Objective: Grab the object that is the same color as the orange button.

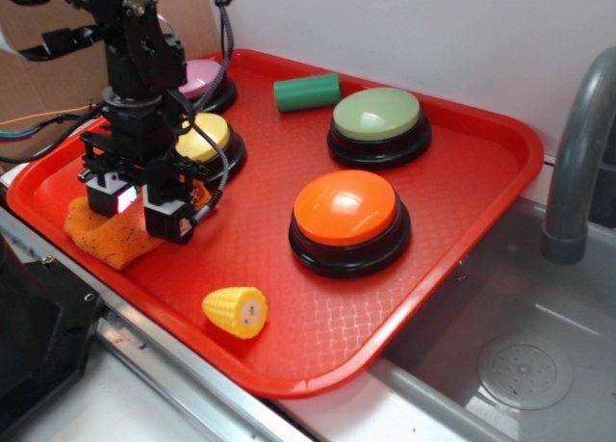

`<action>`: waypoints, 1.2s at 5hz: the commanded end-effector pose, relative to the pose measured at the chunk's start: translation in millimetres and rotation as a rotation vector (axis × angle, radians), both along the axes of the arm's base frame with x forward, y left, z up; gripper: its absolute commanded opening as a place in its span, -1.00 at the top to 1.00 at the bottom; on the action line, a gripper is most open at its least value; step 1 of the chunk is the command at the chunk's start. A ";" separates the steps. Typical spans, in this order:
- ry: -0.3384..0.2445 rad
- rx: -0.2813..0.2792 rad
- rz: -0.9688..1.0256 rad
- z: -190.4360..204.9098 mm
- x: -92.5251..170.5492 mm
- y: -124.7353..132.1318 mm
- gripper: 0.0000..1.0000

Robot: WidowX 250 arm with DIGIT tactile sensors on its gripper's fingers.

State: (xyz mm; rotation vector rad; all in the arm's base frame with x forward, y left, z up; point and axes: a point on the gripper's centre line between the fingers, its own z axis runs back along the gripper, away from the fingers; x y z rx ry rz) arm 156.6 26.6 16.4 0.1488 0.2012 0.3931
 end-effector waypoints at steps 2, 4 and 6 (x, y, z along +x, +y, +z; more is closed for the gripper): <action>-0.069 -0.041 -0.084 49.0 20.1 -11.8 1.00; -0.241 -0.118 -0.258 137.8 60.5 -37.3 1.00; -0.239 -0.054 -0.437 156.1 82.7 -55.9 1.00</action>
